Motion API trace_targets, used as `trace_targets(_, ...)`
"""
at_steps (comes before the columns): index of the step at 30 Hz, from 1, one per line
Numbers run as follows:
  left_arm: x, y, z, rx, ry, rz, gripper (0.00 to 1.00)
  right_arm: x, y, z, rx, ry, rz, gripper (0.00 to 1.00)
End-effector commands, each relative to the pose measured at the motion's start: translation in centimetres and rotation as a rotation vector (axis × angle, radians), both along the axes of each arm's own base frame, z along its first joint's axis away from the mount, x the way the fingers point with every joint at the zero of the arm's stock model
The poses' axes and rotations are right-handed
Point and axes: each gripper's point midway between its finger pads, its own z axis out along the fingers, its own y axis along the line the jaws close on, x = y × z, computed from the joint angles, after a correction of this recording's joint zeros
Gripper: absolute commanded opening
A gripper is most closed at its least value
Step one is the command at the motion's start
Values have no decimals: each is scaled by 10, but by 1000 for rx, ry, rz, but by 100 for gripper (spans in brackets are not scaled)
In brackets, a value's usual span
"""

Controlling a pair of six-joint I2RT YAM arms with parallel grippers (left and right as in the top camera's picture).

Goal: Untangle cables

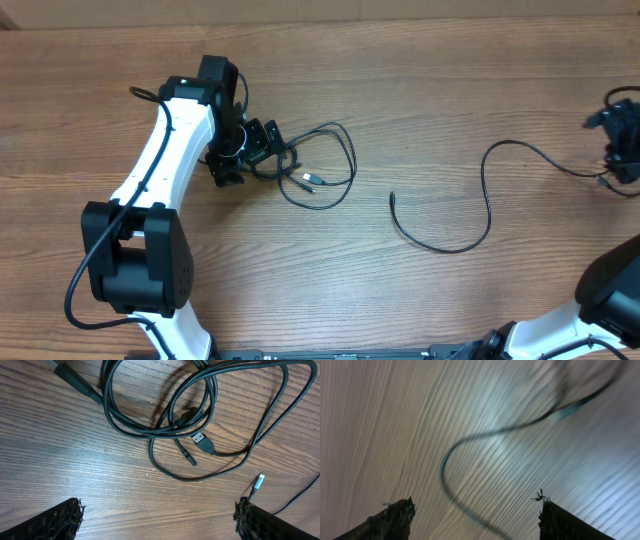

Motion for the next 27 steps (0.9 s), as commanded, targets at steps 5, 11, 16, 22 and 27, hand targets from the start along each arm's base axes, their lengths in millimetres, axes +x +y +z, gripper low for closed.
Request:
trace_targets(5,3,-2,5,4,-26,-26,100,18,54,-19,-36,27,220,82)
trace_targets(11,3,-2,5,4,-26,-26,99,25,73,-46,-82,42,270,85)
trace_targets(16,3,-2,5,4,-26,-26,99,26,89,-66,-41,33,253,81)
trace_targets(22,3,-2,5,4,-26,-26,99,34,106,-73,-45,20,298,78)
trace_targets(27,3,-2,5,4,-26,-26,100,39,117,-82,-41,48,337,78)
